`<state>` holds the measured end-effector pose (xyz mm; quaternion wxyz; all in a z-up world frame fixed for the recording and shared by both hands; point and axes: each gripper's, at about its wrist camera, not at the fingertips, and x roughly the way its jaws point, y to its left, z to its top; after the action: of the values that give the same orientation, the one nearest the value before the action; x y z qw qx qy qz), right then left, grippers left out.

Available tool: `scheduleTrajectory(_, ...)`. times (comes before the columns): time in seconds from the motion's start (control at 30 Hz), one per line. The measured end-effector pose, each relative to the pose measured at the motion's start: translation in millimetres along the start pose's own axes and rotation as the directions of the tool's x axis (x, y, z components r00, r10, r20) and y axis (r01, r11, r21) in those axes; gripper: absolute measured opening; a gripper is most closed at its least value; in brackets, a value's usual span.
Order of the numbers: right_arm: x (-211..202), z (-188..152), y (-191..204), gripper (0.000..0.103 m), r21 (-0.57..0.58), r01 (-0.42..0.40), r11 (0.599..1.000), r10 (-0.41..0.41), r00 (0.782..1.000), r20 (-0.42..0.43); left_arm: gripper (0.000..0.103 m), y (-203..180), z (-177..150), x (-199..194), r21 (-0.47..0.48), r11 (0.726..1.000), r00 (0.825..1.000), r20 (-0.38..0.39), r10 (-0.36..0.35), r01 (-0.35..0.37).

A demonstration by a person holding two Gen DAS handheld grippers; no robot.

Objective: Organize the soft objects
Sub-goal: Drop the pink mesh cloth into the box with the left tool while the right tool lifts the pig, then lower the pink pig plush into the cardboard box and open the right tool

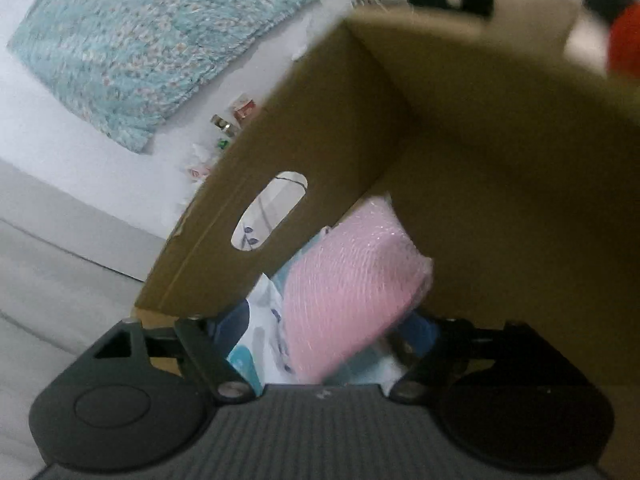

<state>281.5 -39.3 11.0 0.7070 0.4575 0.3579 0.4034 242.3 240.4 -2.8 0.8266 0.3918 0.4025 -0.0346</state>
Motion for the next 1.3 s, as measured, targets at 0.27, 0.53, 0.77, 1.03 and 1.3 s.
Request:
scheduleTrajectory(0.27,-13,-7,-14,0.087,-0.009,-0.024,1.000,0.024,1.000,-0.001,0.085,32,9,-30,-0.263,0.924,0.960,0.114,-0.255,0.277)
scheduleTrajectory(0.53,0,-8,3,0.087,-0.062,-0.026,0.998,0.023,0.999,-0.043,0.060,42,8,47,-0.513,0.798,0.930,0.004,-0.366,0.316)
scheduleTrajectory(0.77,16,-9,18,0.087,-0.112,-0.017,0.994,0.010,0.998,-0.063,0.040,61,0,40,-0.538,0.798,0.941,-0.025,-0.339,0.273)
scheduleTrajectory(1.03,48,-11,25,0.087,-0.082,-0.014,0.997,0.006,0.995,-0.101,0.055,83,-16,47,-0.583,0.772,0.946,-0.014,-0.323,0.255)
scheduleTrajectory(1.3,90,-1,47,0.087,-0.088,0.073,0.993,-0.081,0.992,-0.095,0.059,83,-21,-7,-0.559,0.812,0.984,0.047,-0.169,0.166)
